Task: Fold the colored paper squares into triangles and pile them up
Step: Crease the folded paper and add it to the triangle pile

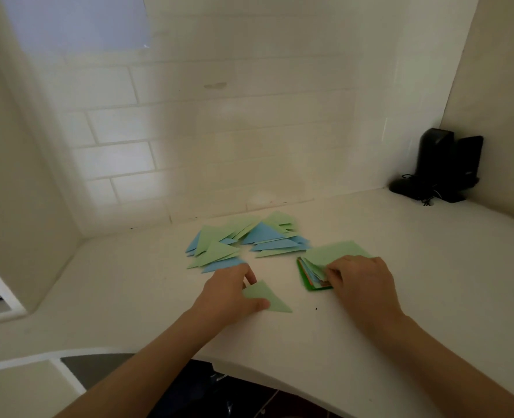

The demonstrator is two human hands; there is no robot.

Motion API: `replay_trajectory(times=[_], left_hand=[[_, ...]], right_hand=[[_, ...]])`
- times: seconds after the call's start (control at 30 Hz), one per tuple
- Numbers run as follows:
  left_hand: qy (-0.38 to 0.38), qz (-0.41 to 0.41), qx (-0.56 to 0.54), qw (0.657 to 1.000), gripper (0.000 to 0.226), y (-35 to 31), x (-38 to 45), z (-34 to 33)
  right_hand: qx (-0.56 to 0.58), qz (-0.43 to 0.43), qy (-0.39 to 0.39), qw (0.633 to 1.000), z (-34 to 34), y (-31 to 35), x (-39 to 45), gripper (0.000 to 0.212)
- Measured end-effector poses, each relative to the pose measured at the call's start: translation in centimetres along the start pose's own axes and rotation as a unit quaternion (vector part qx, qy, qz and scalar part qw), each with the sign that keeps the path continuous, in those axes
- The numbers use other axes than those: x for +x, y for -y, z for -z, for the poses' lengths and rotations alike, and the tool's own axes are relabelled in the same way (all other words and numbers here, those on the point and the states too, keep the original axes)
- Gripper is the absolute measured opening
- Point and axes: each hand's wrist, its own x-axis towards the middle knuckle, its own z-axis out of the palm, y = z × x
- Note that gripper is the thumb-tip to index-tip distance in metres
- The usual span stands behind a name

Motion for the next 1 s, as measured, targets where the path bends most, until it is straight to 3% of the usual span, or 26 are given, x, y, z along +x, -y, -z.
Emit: replay_trajectory(times=[0.13, 0.2, 0.33, 0.43, 0.57, 0.73, 0.87, 1.0], left_hand=[[-0.001, -0.01, -0.016, 1.0, 0.041, 0.4, 0.1, -0.2], [0.005, -0.006, -0.038, 0.999, 0.039, 0.8, 0.3, 0.1], [0.034, 0.002, -0.091, 0.995, 0.022, 2.1, 1.5, 1.1], [0.005, -0.001, -0.071, 0.997, 0.018, 3.2, 2.2, 2.5], [-0.088, 0.019, -0.055, 0.994, 0.019, 5.1, 3.8, 5.2], [-0.2, 0.063, -0.138, 0.968, 0.015, 7.3, 7.3, 6.5], [-0.217, 0.107, -0.093, 0.966, 0.012, 8.7, 9.8, 4.8], [-0.215, 0.177, -0.015, 0.96, 0.034, 9.5, 10.3, 2.8]], right_hand=[[0.123, -0.12, 0.069, 0.983, 1.8, 0.0, 0.7, 0.015], [0.176, -0.152, 0.051, 0.971, 3.2, 0.4, 1.5, 0.019], [0.161, -0.005, -0.016, 0.987, 4.6, 4.8, 1.9, 0.023], [0.148, 0.064, 0.019, 0.987, 3.2, 8.1, 0.6, 0.023], [0.178, 0.055, 0.108, 0.977, 0.6, 8.8, -1.8, 0.02], [0.225, 0.055, 0.093, 0.968, -0.7, 8.3, -3.1, 0.032], [0.245, 0.045, 0.084, 0.965, -0.7, 8.3, -3.1, 0.025], [0.26, 0.039, 0.081, 0.961, -0.6, 8.3, -3.2, 0.024]])
